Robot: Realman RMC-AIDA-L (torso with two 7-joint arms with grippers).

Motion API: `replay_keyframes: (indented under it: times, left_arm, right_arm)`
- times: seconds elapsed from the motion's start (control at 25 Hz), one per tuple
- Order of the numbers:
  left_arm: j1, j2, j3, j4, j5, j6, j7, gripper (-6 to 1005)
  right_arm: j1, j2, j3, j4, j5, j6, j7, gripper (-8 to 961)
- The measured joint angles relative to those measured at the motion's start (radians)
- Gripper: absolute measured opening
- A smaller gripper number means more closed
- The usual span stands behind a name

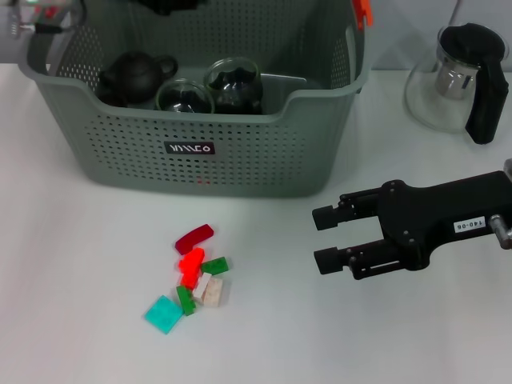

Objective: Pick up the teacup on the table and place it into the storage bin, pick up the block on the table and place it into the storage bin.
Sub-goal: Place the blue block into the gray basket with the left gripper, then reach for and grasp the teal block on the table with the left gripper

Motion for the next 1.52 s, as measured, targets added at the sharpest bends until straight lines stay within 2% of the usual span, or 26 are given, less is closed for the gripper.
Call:
replay_keyframes:
  times: [0.16,0.52,0.72,0.84,0.96,1.08,1.2,1.28,1.4,1.52]
  left_arm:
    - [0.005,-0.011,0.042,-0.014,0.002,-0.059,-0.002,432]
    - [0.002,-0.015,0.048,-0.027,0.003,-0.088,-0.013,486]
    - [0.006,-0.016,0.044,-0.005,0.004,-0.081,-0.032,679]
    - [0.026,-0.015,0.034,0.058,0.002,-0.042,-0.062,790]
    - [0.071,-0.025,-0.006,0.201,-0.026,0.11,-0.091,899]
    - [0.115,-0.035,-0.057,0.312,-0.084,0.298,-0.083,898]
    - [0.169,-0.05,-0.1,0.378,-0.153,0.527,-0.013,897]
    - [0.203,-0.062,-0.121,0.41,-0.175,0.632,0.033,896]
    - [0.271,-0.09,-0.13,0.465,-0.181,0.729,0.086,895]
    - [0.346,-0.125,-0.115,0.537,-0.152,0.739,0.132,894]
  right_arm:
    - [-0.004,0.0,0.007,0.006,-0.001,0.0,-0.004,747]
    - [-0.007,-0.003,0.01,0.01,-0.002,0.002,-0.007,747]
    - [-0.008,-0.003,0.01,0.01,-0.002,0.003,-0.011,747]
    - [-0.008,-0.003,0.01,0.01,-0.002,0.003,-0.018,747]
    - [-0.009,-0.003,0.011,0.01,-0.002,0.004,-0.02,747]
    - [-0.009,-0.003,0.019,0.01,-0.002,0.004,-0.027,747]
    - [-0.01,-0.003,0.022,0.013,-0.002,0.004,-0.033,747]
    - [-0.01,-0.004,0.023,0.013,-0.002,0.003,-0.033,747]
    - [-0.008,-0.004,0.023,0.014,-0.002,0.003,-0.033,747]
    - [-0.005,-0.004,0.023,0.014,-0.002,0.004,-0.033,747]
